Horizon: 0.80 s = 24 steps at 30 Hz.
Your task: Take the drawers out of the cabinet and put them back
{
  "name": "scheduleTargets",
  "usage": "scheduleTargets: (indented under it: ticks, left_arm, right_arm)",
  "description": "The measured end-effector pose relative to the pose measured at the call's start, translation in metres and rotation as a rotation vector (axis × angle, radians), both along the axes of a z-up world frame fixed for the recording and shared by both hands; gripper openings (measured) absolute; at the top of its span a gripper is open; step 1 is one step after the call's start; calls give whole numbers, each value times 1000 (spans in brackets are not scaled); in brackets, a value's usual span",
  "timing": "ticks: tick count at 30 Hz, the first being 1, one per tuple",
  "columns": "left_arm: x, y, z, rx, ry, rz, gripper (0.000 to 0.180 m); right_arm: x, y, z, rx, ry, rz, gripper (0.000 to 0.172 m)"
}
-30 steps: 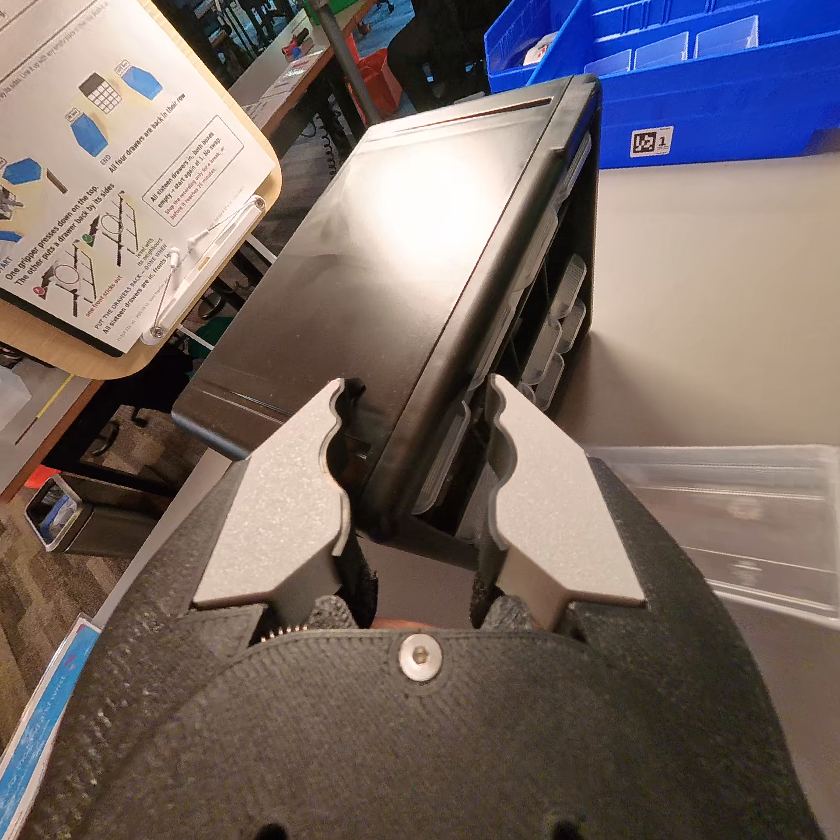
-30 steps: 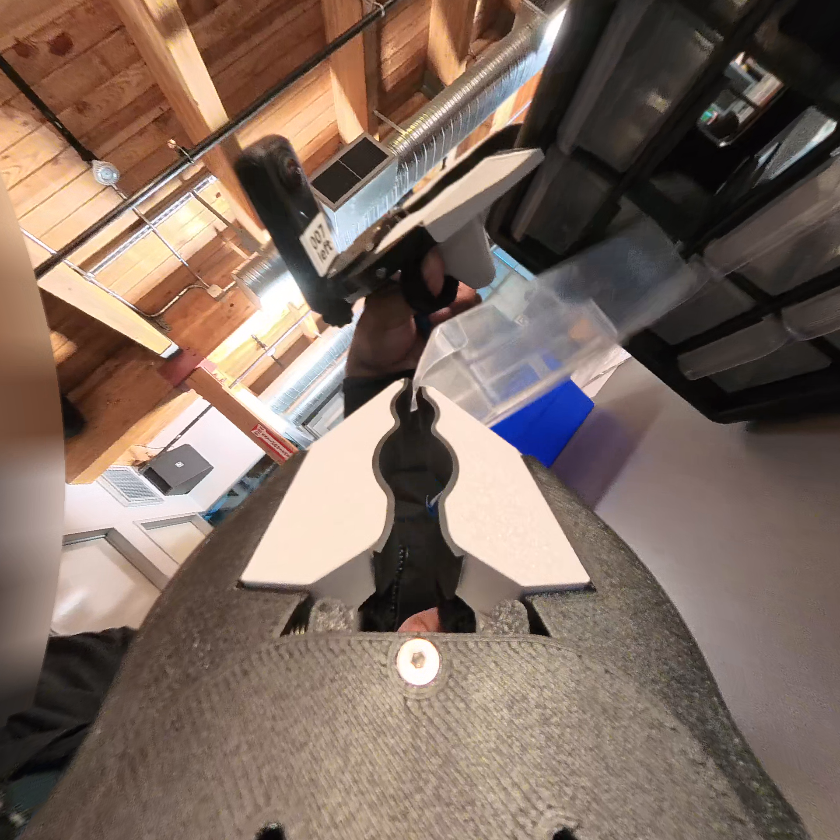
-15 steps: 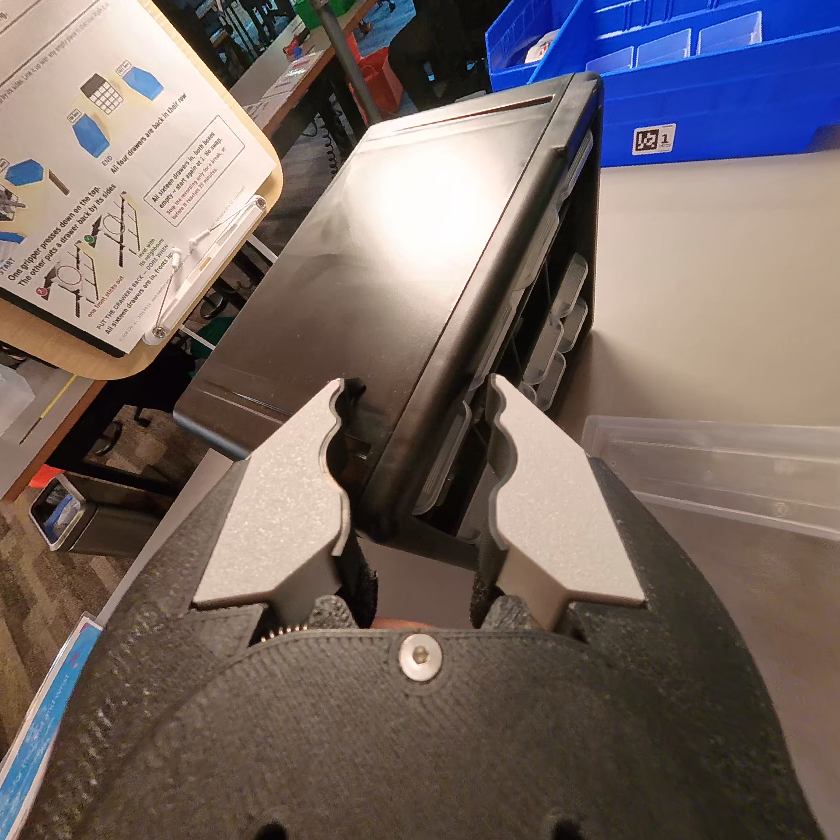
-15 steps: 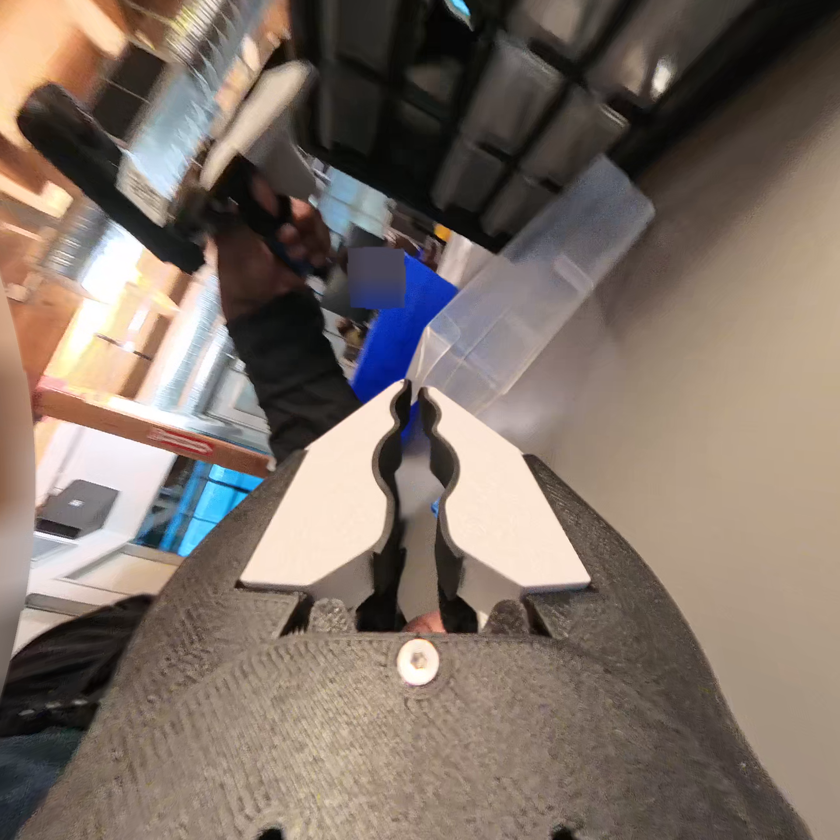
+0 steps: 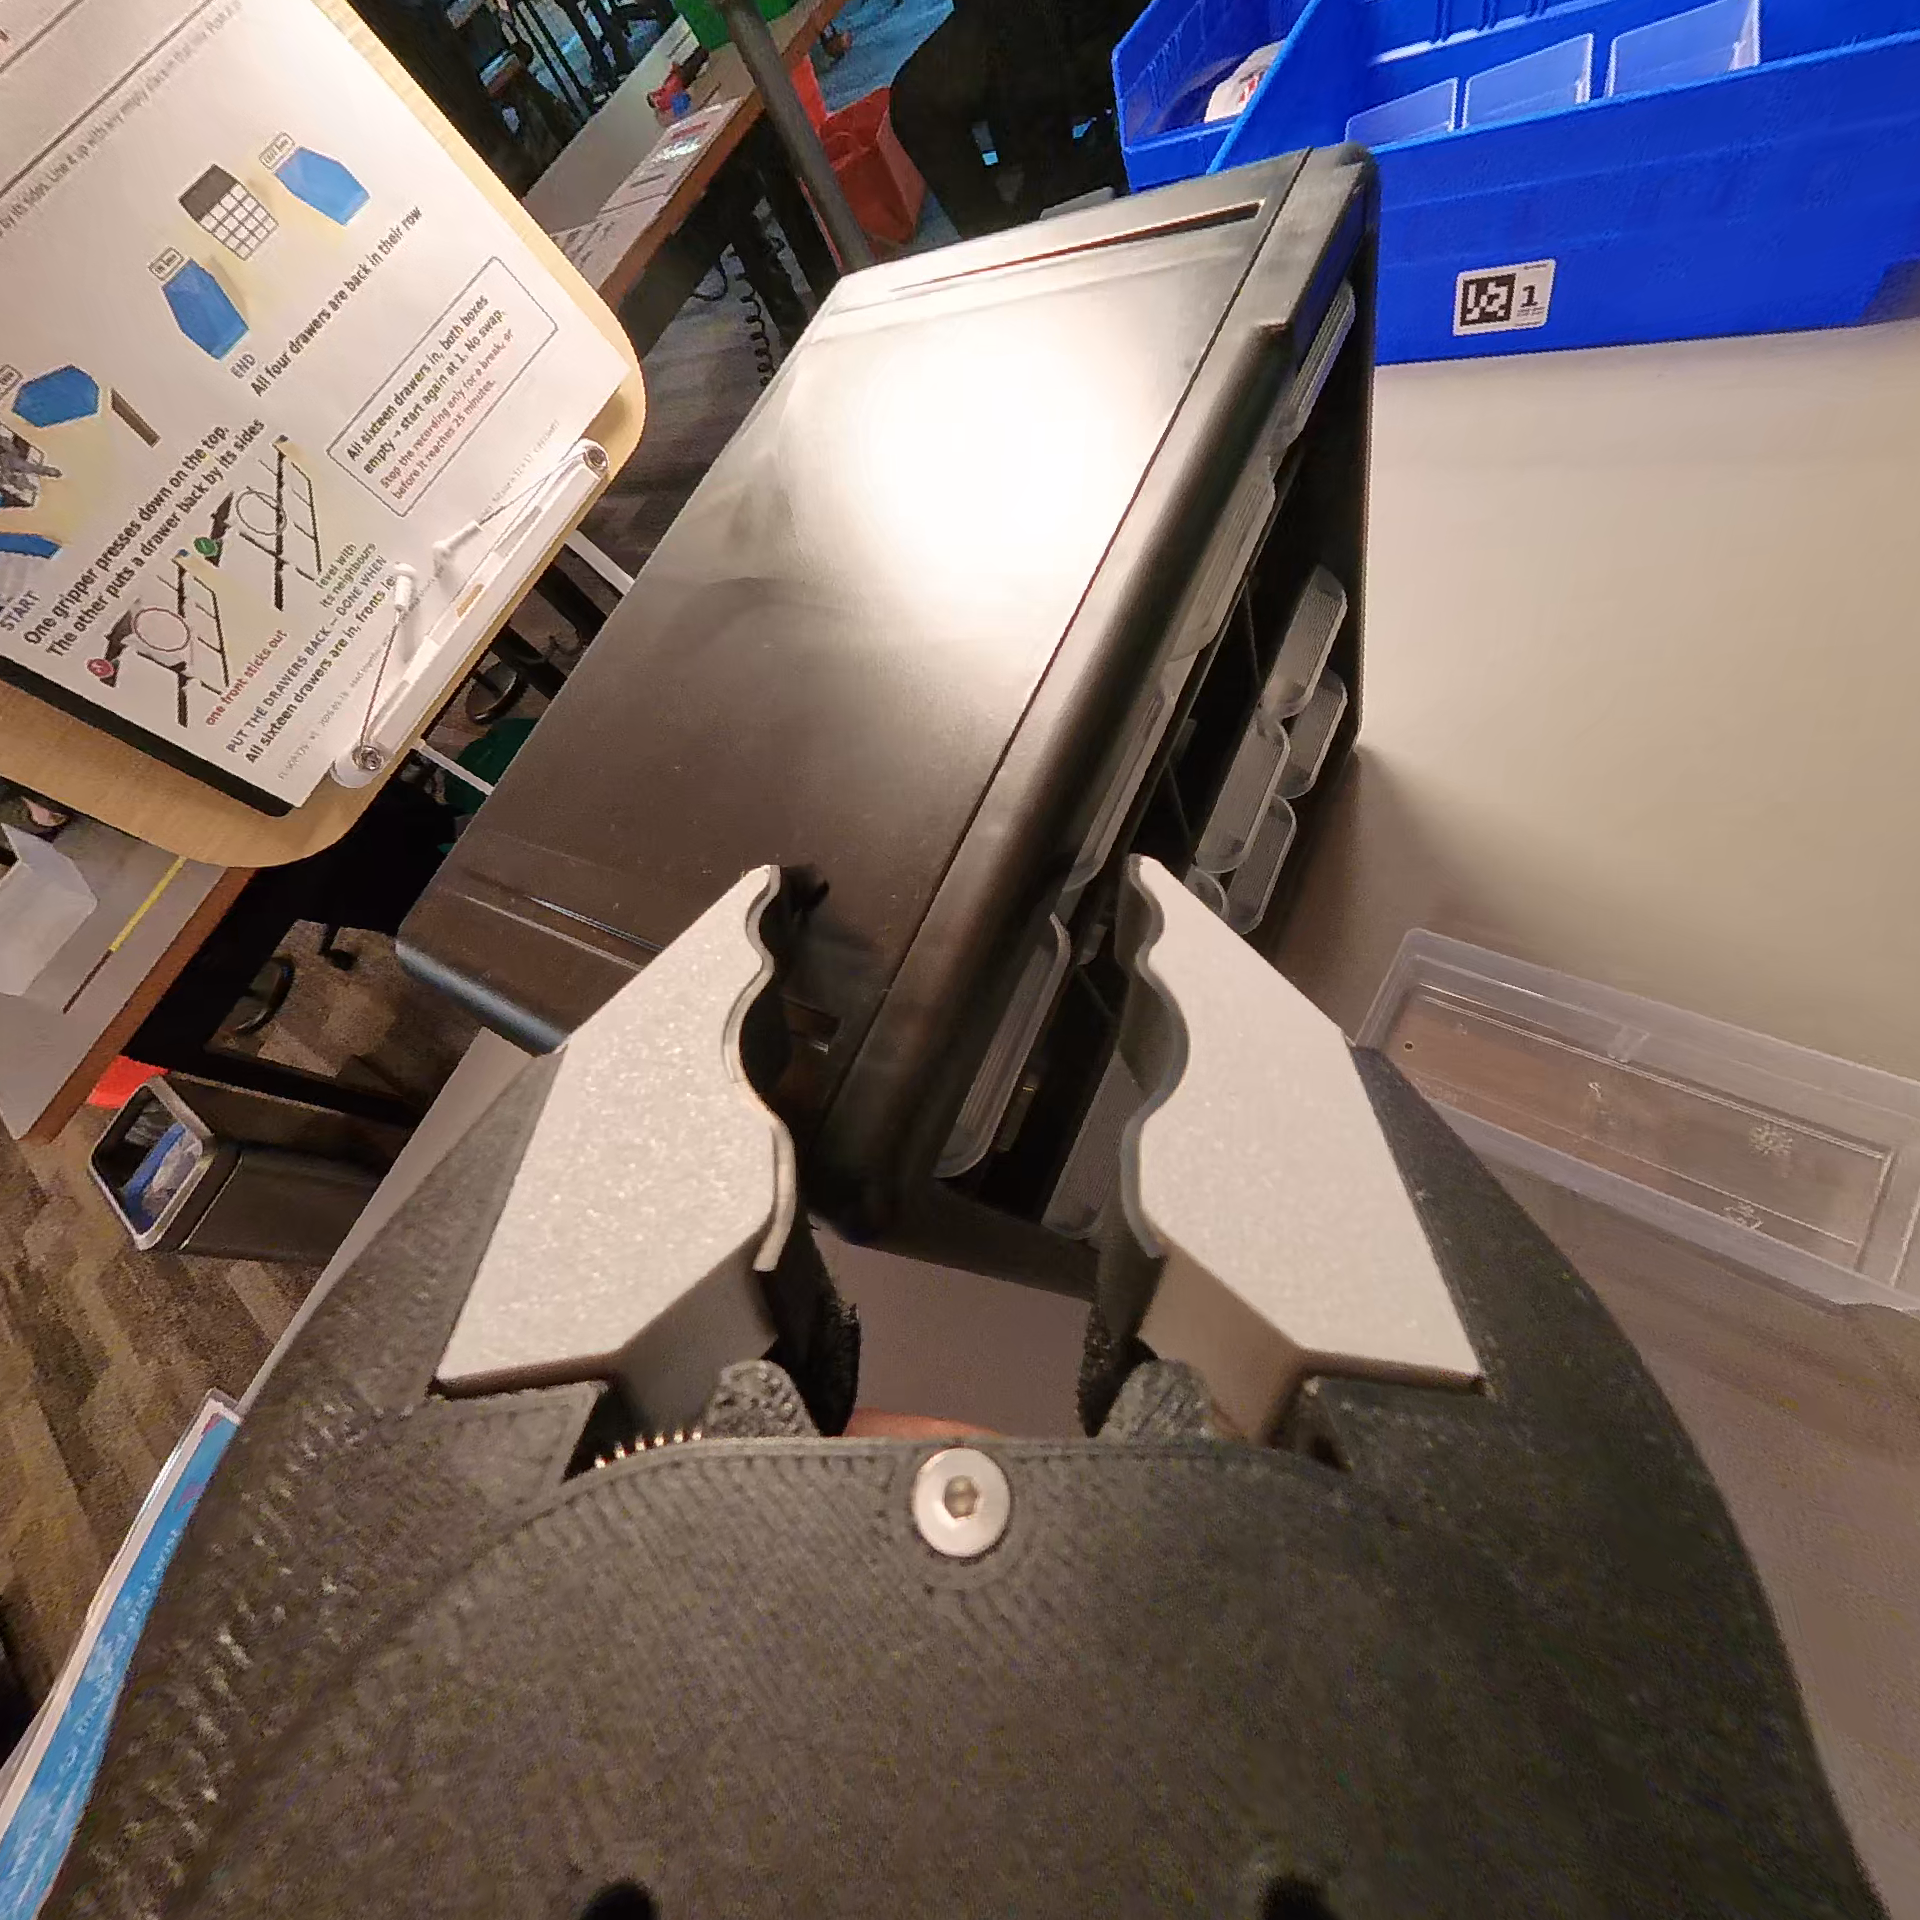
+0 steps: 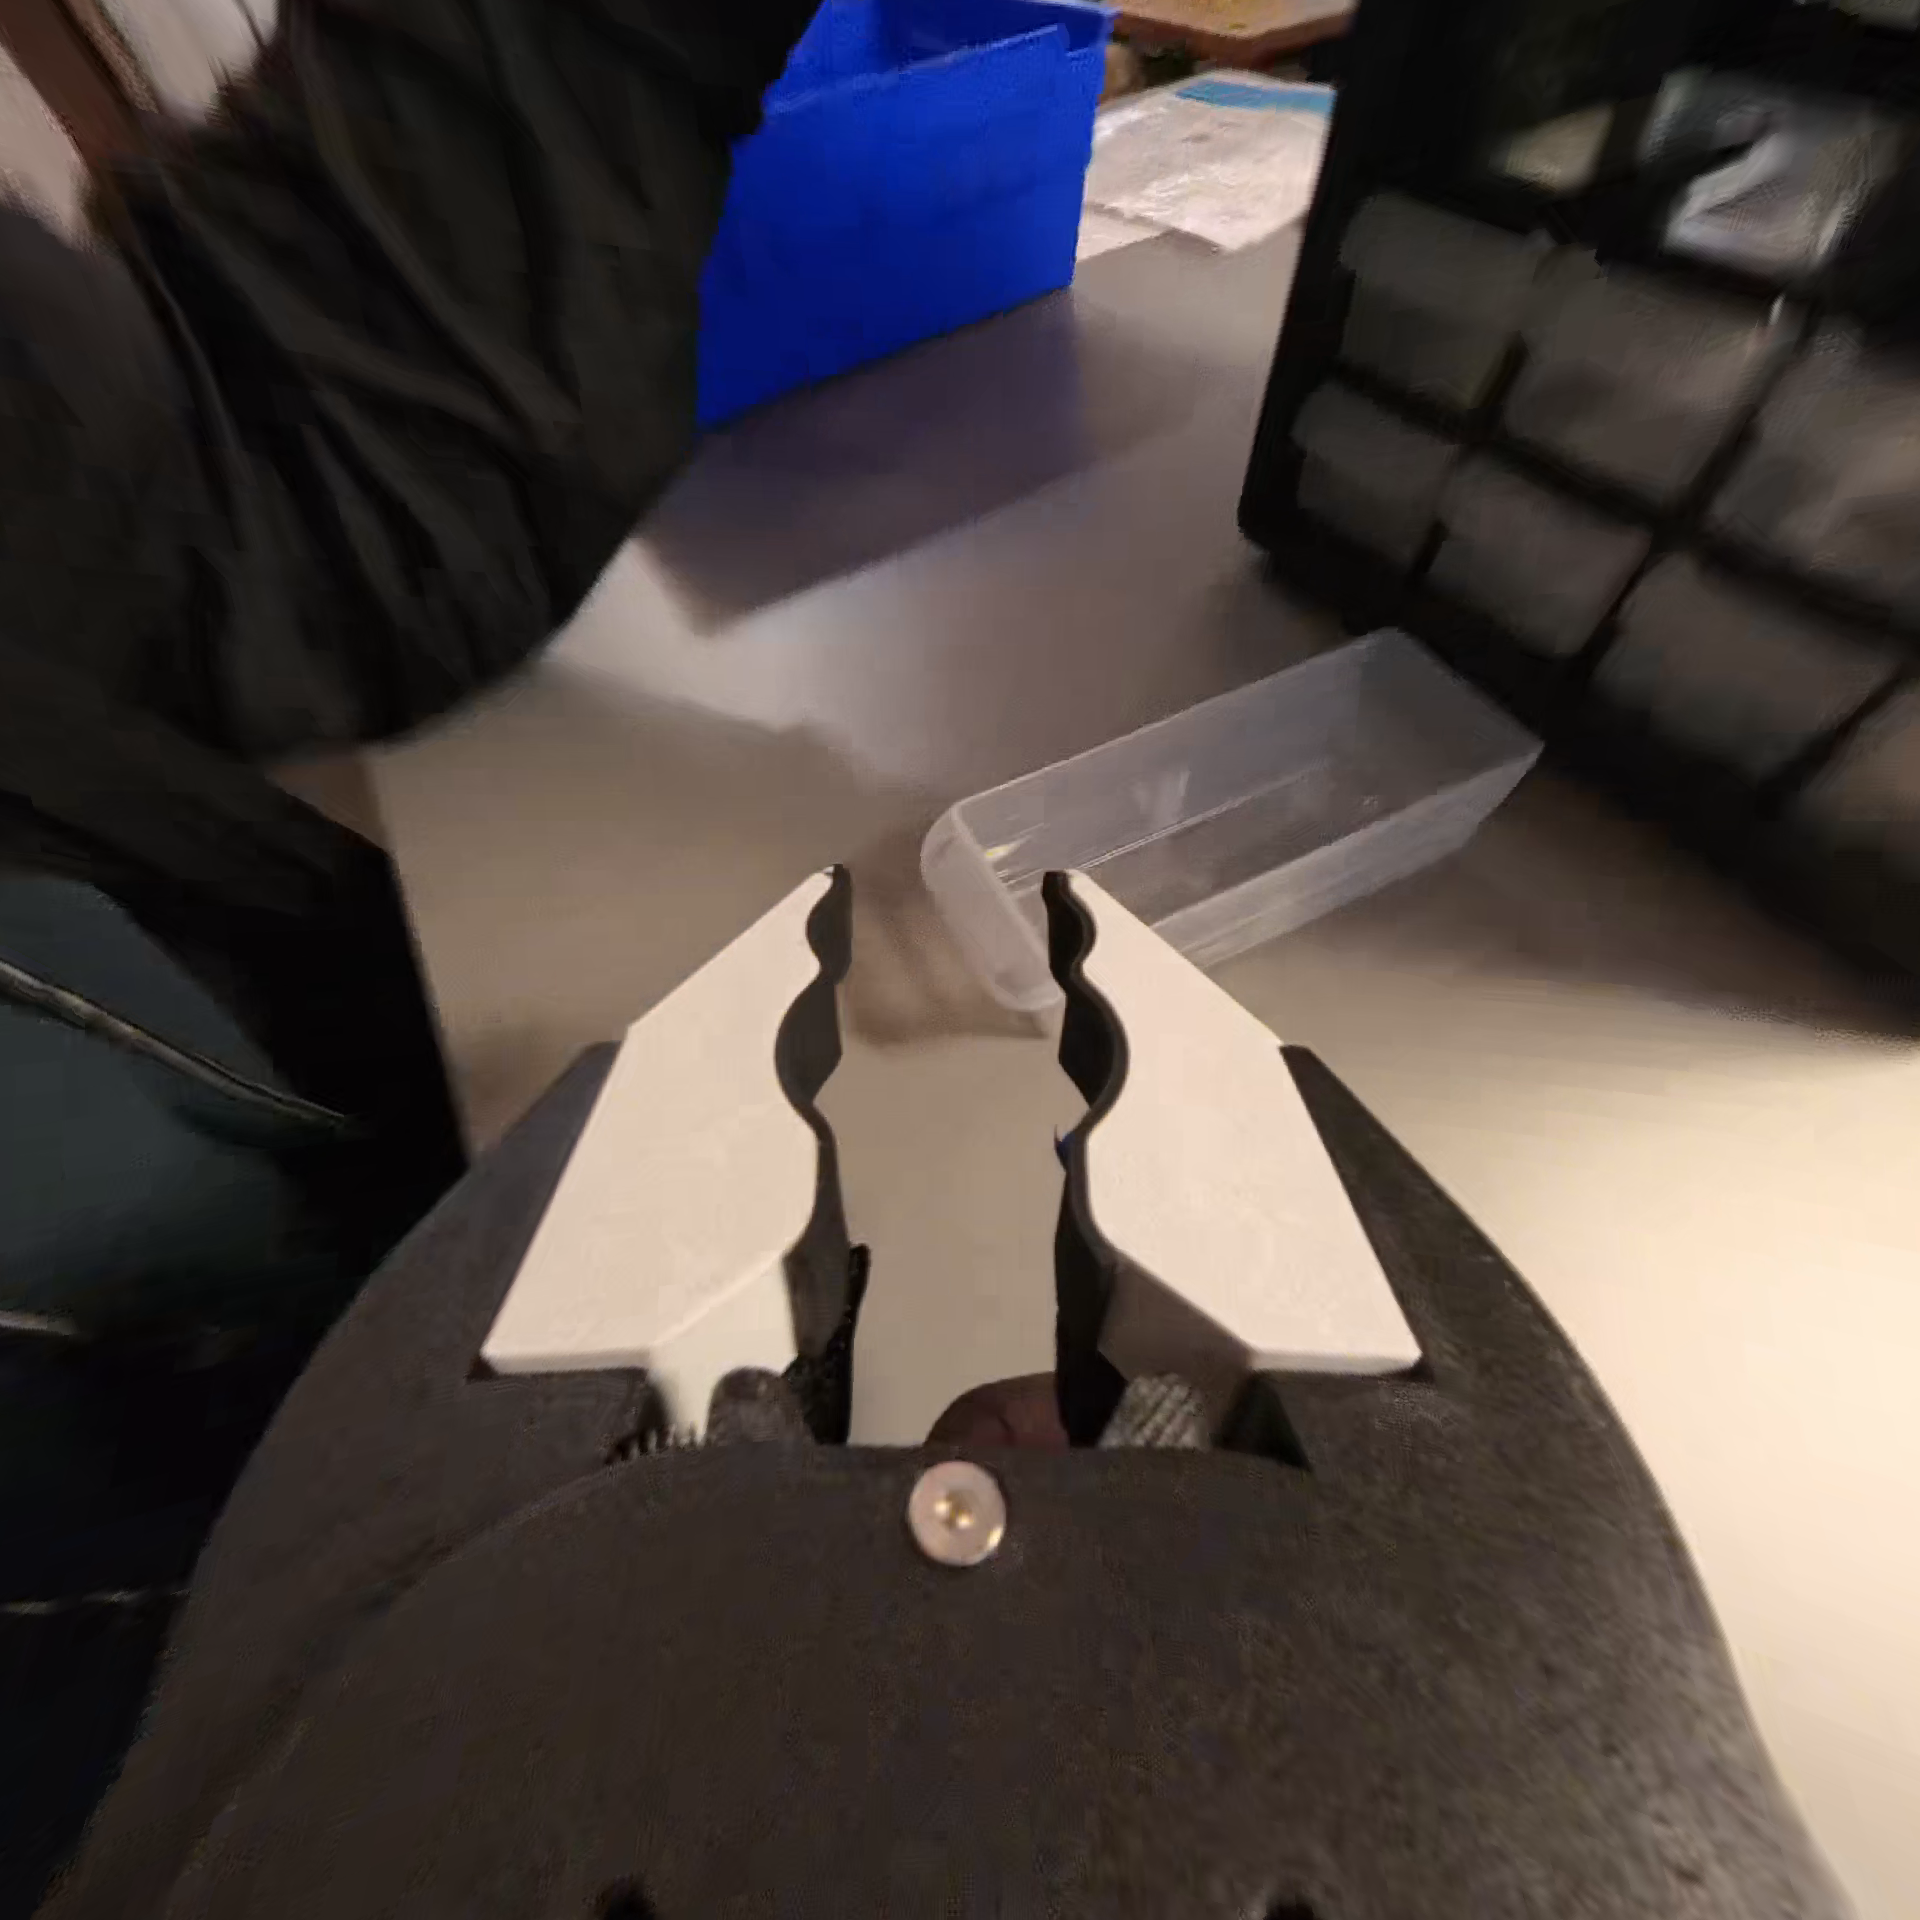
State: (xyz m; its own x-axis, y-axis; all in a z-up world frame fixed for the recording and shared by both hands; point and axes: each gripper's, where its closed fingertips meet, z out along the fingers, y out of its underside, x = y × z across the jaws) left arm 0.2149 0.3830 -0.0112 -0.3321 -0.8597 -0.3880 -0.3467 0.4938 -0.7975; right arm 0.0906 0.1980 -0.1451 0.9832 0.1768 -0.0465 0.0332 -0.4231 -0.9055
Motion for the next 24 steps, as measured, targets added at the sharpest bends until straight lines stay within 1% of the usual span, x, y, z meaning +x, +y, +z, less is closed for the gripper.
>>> scheduleTargets:
  ticks: [2,3,7,11,13,16,17,20,24]
  left_arm:
    - [0,0,0,0,0,-2,62]
    - [0,0,0,-2,0,-4,62]
    - [-1,0,0,-9,-1,-9,61]
    - [-1,0,0,-11,-2,-12,61]
    - [-1,0,1,-13,-2,-13,61]
    - [-1,0,1,-14,-3,-14,61]
    - [-1,0,0,-13,-3,-13,61]
    - [-1,0,0,-9,-2,-10,61]
    - [0,0,0,-8,-2,-8,61]
  right_arm:
    - [2,9,-4,-23,-181,52,47]
    - [2,13,-6,-36,-232,77,49]
    - [-5,27,-14,-56,-311,160,51]
    - [1,30,-32,-131,-421,183,51]
    - [5,30,-38,-154,-473,178,48]
    - [11,28,-45,-185,-547,166,27]
    - [13,27,-45,-183,-567,158,23]
    - [17,23,-39,-158,-579,145,21]
    - [22,13,-9,-70,-471,106,20]
